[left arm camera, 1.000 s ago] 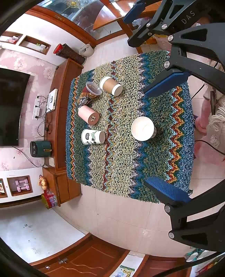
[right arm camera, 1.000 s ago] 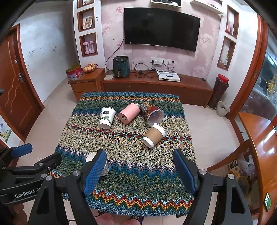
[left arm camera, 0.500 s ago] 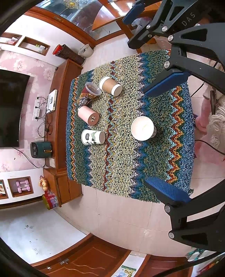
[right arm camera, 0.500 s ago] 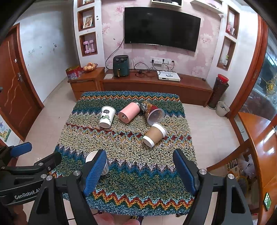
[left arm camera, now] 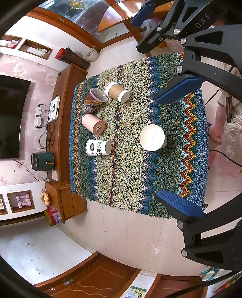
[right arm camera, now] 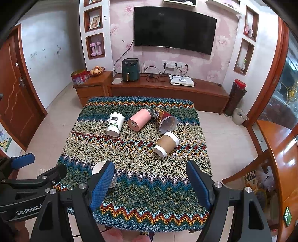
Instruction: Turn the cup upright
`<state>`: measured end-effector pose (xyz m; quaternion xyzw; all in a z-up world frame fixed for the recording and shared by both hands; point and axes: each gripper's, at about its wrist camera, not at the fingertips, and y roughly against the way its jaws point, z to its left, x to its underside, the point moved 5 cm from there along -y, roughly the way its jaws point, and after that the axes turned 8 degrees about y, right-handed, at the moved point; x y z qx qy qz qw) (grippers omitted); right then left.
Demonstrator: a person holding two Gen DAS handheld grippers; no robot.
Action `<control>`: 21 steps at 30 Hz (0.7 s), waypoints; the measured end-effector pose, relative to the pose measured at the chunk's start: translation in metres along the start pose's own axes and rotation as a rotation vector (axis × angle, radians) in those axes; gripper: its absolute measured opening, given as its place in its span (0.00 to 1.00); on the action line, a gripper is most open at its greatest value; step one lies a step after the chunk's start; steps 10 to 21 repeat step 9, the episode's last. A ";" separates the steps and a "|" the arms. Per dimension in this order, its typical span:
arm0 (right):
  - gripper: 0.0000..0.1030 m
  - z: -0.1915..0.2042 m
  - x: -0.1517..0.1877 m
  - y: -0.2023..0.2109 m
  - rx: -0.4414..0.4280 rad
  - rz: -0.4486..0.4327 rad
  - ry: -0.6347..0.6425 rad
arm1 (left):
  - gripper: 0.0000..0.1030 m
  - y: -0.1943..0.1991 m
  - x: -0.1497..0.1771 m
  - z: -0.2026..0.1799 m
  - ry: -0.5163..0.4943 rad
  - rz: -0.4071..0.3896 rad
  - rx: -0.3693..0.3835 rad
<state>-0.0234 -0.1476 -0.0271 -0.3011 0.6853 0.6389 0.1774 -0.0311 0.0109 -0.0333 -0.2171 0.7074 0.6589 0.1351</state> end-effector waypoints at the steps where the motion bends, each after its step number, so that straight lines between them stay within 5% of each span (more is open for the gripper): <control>1: 0.77 0.000 0.000 0.000 0.001 -0.001 0.000 | 0.92 -0.001 0.000 0.001 0.000 0.001 0.000; 21: 0.77 0.001 -0.001 -0.002 0.006 0.001 0.003 | 0.92 -0.002 0.001 0.001 -0.001 0.001 0.001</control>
